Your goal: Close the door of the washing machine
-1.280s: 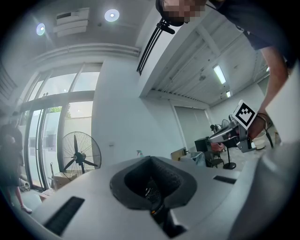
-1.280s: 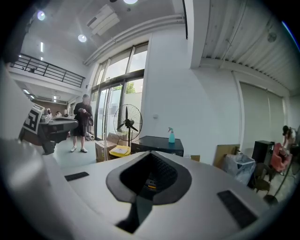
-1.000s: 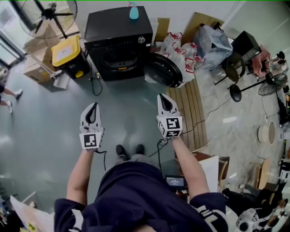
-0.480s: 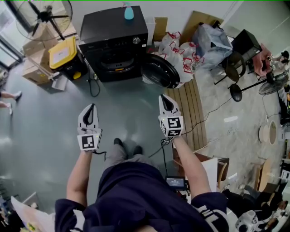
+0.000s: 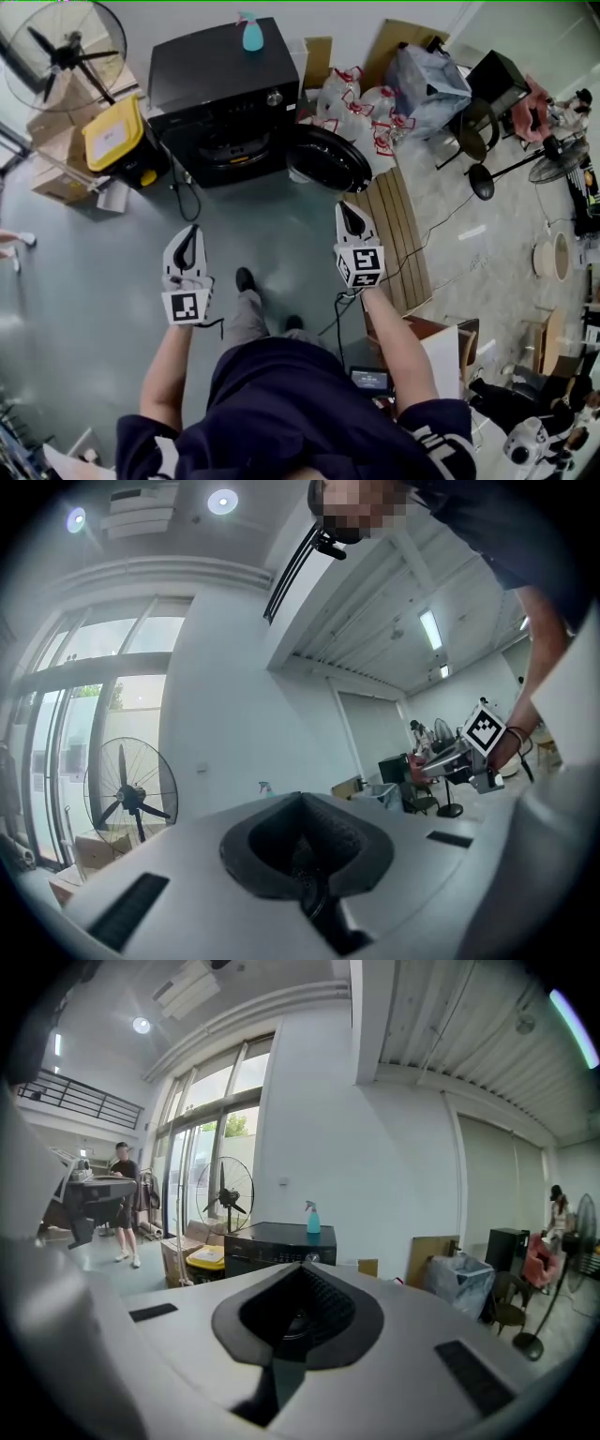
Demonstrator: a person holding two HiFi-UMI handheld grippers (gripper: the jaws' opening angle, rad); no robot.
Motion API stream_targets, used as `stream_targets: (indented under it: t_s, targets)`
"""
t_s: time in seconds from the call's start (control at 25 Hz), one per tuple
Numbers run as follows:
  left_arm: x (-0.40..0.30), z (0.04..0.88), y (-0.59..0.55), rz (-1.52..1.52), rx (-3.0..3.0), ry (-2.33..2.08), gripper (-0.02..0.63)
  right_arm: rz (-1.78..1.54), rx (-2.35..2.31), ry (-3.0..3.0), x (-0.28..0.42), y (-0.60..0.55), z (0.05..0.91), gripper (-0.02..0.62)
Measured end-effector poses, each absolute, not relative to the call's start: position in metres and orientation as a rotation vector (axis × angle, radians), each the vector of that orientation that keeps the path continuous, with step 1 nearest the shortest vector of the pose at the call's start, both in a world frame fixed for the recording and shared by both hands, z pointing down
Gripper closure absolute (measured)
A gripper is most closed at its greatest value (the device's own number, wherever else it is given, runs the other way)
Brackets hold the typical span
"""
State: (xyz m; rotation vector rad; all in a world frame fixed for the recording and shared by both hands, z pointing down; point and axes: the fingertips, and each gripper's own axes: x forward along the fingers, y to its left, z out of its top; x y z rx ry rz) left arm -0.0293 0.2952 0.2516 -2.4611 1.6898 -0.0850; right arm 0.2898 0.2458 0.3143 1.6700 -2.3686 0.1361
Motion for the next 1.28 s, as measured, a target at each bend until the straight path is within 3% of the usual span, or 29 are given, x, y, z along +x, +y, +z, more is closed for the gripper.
stream_targets:
  t_s: [0.64, 1.28]
  targets:
    - [-0.073, 0.277, 0.132, -0.108, -2.650, 1.479, 0.583, 0.212, 1.848, -2.057, 0.297, 0.121, 0.381, 0.577]
    - [-0.024, 0.319, 0.064, -0.283, -2.636, 1.590, 0.583, 0.289, 1.815, -1.964, 0.408, 0.045, 0.471, 0.575]
